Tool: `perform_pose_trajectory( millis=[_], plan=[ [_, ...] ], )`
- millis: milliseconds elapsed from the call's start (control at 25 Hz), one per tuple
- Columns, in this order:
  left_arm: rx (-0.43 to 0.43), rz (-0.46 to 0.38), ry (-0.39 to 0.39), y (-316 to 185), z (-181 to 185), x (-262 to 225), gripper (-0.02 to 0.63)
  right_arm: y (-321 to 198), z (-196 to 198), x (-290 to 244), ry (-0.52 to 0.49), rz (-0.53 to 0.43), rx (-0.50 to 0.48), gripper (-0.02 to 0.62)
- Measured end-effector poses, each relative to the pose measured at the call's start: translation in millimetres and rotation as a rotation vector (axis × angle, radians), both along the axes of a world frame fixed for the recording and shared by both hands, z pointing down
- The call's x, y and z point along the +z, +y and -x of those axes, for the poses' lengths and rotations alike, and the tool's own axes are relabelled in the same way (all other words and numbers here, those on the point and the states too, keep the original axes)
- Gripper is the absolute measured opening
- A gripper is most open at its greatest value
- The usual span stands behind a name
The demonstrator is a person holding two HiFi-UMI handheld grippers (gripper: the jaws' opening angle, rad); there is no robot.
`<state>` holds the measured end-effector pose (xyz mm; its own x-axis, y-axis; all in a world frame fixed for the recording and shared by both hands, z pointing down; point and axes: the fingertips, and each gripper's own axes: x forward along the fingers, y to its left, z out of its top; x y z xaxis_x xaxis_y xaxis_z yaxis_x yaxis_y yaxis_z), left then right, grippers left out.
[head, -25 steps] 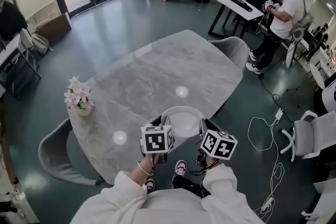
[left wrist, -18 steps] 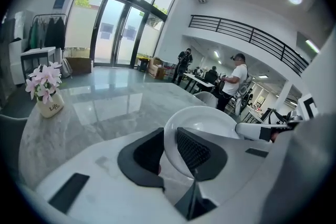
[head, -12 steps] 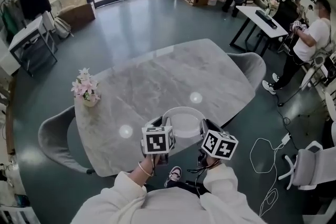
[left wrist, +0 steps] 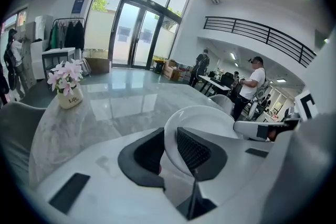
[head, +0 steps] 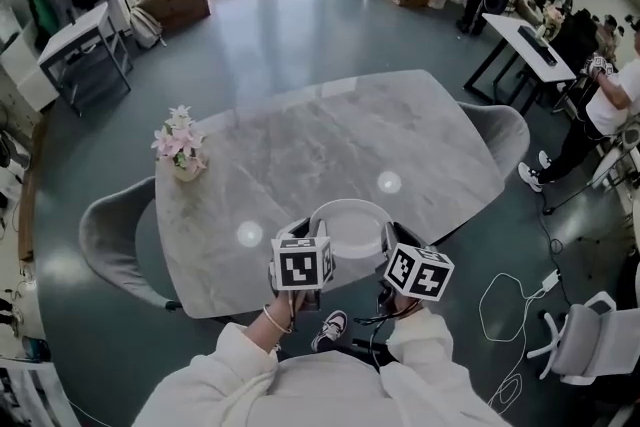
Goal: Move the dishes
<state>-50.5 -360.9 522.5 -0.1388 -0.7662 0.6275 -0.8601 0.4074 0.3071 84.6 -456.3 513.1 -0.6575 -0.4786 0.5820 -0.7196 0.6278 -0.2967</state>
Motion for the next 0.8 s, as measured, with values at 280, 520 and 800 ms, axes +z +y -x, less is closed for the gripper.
perform_pose_trajectory(
  millis=[280, 520, 800],
  plan=[
    [0.036, 0.012, 0.029, -14.2, -17.2, 11.3, 0.072, -9.3, -15.3, 11.8, 0.014, 0.018, 0.021, 0.108],
    [0.058, 0.037, 0.065, -34.5, -41.4, 27.2, 0.072, -28.3, -39.6, 24.8, 0.056, 0.036, 0.036, 0.107],
    [0.029, 0.097, 0.12, -53.8, -59.8, 61.9, 0.072, -52.7, -53.1, 55.9, 0.116, 0.079, 0.008, 0.107]
  ],
)
